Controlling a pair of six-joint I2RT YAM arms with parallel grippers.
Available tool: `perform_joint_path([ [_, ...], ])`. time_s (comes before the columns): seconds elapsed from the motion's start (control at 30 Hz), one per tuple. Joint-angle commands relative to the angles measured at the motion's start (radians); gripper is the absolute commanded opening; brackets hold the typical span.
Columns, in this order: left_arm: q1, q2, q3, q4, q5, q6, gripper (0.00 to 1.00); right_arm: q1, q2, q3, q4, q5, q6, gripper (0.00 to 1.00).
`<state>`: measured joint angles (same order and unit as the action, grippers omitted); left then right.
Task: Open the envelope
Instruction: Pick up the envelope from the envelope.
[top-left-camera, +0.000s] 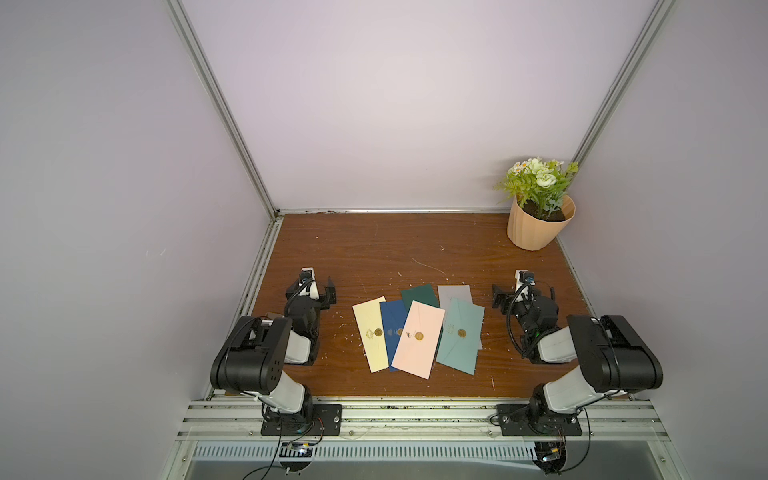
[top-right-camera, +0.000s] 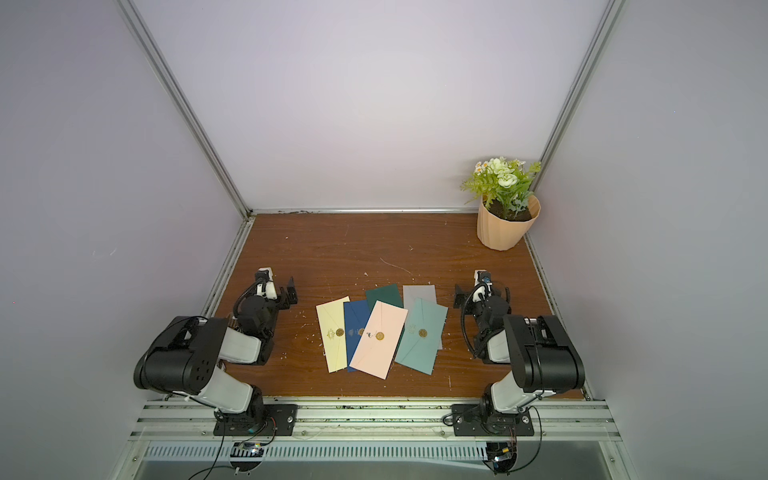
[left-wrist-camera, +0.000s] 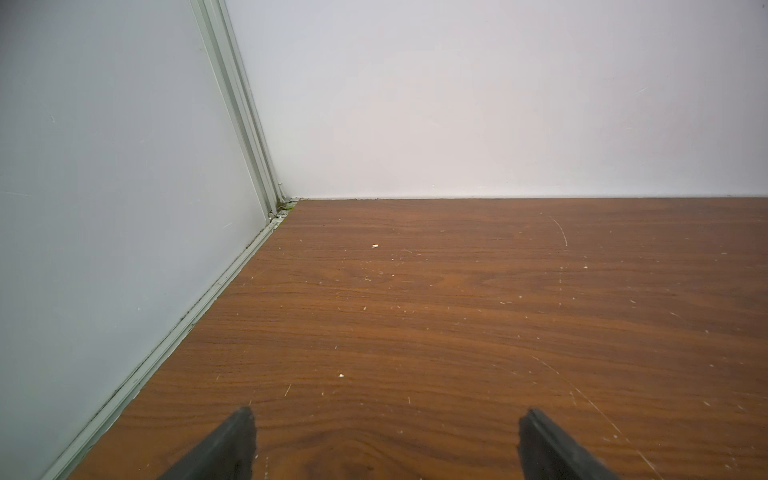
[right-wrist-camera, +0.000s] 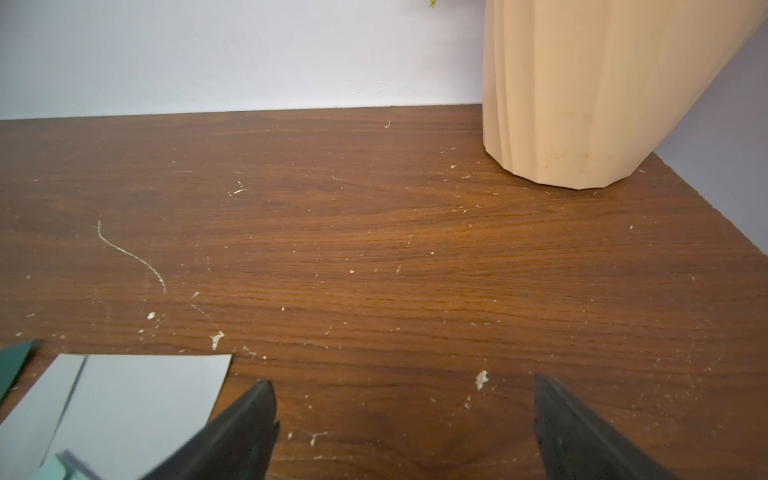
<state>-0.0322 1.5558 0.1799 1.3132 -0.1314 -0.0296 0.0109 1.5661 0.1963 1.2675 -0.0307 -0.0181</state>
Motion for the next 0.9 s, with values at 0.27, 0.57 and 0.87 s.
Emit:
perform_joint_path([
  [0.27,0.009,-0.060,0.015,-0.006,-0.033,-0.006,1.00,0.000,-0.040,0.028,0.035,0.068,0.033,1.00],
  [0.57,-0.097,-0.397,0.200,-0.450,-0.055,-0.085,1.00,0.045,-0.358,0.343,-0.664,0.161,0.174,1.00],
  [0.87,-0.119,-0.476,0.417,-0.820,0.266,-0.397,0.95,0.207,-0.486,0.581,-1.126,0.147,0.241,0.99],
])
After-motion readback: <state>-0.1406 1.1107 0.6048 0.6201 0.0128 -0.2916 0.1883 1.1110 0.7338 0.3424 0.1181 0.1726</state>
